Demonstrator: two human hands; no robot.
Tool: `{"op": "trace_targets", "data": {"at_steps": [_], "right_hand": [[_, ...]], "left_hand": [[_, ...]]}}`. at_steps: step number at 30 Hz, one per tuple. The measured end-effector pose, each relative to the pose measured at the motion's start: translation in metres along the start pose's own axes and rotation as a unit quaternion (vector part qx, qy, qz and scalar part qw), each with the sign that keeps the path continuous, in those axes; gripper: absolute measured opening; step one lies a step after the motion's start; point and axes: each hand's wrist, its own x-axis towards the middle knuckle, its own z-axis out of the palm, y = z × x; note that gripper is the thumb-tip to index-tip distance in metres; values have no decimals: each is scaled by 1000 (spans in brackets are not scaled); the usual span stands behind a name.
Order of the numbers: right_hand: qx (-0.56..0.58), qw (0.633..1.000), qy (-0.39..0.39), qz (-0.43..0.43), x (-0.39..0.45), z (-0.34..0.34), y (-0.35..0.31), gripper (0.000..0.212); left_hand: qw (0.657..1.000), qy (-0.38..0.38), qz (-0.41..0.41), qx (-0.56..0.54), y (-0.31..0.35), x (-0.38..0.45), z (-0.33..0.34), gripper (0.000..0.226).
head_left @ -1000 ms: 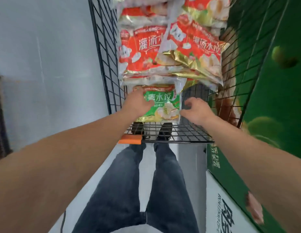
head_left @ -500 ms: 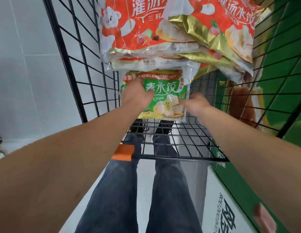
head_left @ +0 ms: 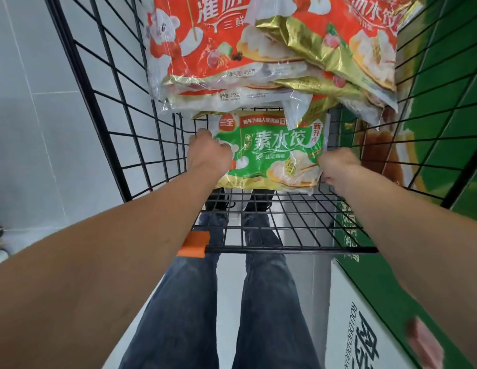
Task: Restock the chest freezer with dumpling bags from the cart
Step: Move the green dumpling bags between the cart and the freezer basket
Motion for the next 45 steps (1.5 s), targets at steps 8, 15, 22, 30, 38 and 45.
{"op": "trace_targets", "data": {"at_steps": [8,15,22,30,38,45], "right_hand": [[208,975,-55,56,-12,6,1,13],[203,978,-31,33,-18,-1,-6,17],[195,981,10,8,-38,-7,-7,17],[184,982,10,-44,-110,-47,-1,14],[270,959,68,-54,-200,-94,33,16],[382,911,144,-62,-273,-162,79,24]], "left_hand": [[976,-14,-156,-154,-3,14,11,34],[965,-63,-149,-207,-15,21,11,9],[976,-26,-94,-193,-4,-1,-3,12],[979,-55,-48,-193,1,-51,-58,11],[977,-106,52,-179,35,-122,-140,6],[962,-117,186,-159,106,-198,-156,7]]}}
